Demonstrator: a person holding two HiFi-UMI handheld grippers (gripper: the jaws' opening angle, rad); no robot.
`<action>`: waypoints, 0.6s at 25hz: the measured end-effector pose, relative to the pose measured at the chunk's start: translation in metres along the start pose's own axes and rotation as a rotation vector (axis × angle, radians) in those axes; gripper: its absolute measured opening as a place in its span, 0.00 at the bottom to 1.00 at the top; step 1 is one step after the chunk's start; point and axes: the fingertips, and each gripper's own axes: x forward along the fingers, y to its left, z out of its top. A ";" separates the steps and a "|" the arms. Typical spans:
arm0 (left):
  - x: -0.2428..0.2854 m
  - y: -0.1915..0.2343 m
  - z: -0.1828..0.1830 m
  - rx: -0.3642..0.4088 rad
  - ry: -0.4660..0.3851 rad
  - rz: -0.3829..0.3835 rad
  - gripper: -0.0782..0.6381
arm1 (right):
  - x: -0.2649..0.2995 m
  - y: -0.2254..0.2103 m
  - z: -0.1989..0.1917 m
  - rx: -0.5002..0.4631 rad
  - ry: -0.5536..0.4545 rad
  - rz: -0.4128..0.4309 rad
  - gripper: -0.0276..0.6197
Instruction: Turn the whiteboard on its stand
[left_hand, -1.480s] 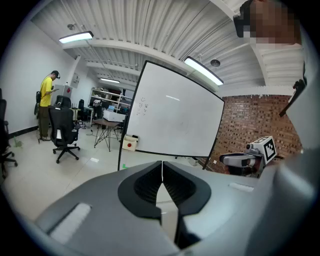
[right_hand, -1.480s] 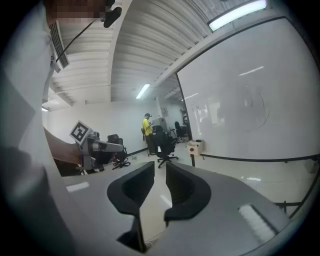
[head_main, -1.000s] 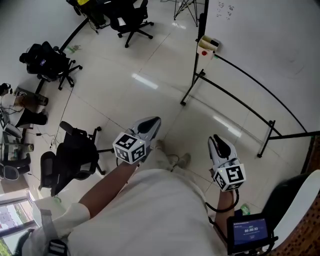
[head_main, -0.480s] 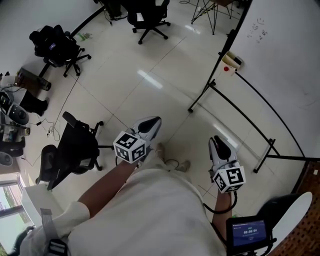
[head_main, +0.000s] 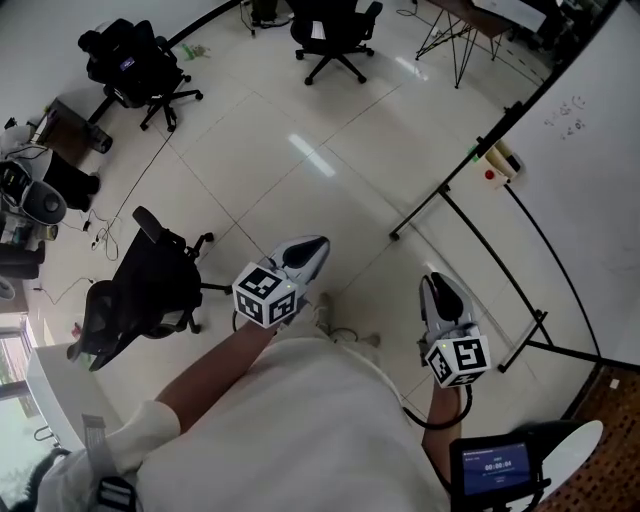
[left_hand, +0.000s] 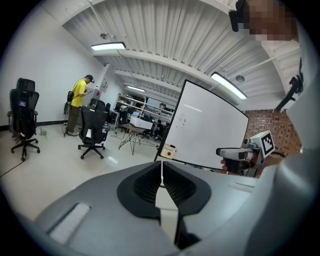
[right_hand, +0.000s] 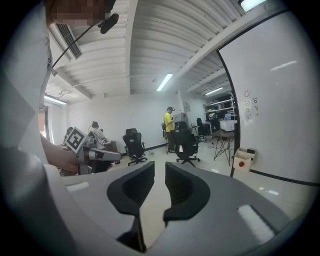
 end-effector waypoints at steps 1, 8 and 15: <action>-0.002 0.006 0.000 -0.004 -0.002 0.000 0.14 | 0.007 0.003 0.001 0.000 0.002 0.003 0.15; -0.010 0.050 -0.003 -0.009 -0.007 -0.001 0.15 | 0.060 0.029 -0.003 0.002 0.021 0.049 0.14; -0.021 0.092 -0.009 -0.024 -0.007 0.022 0.14 | 0.101 0.050 -0.009 0.017 0.033 0.067 0.14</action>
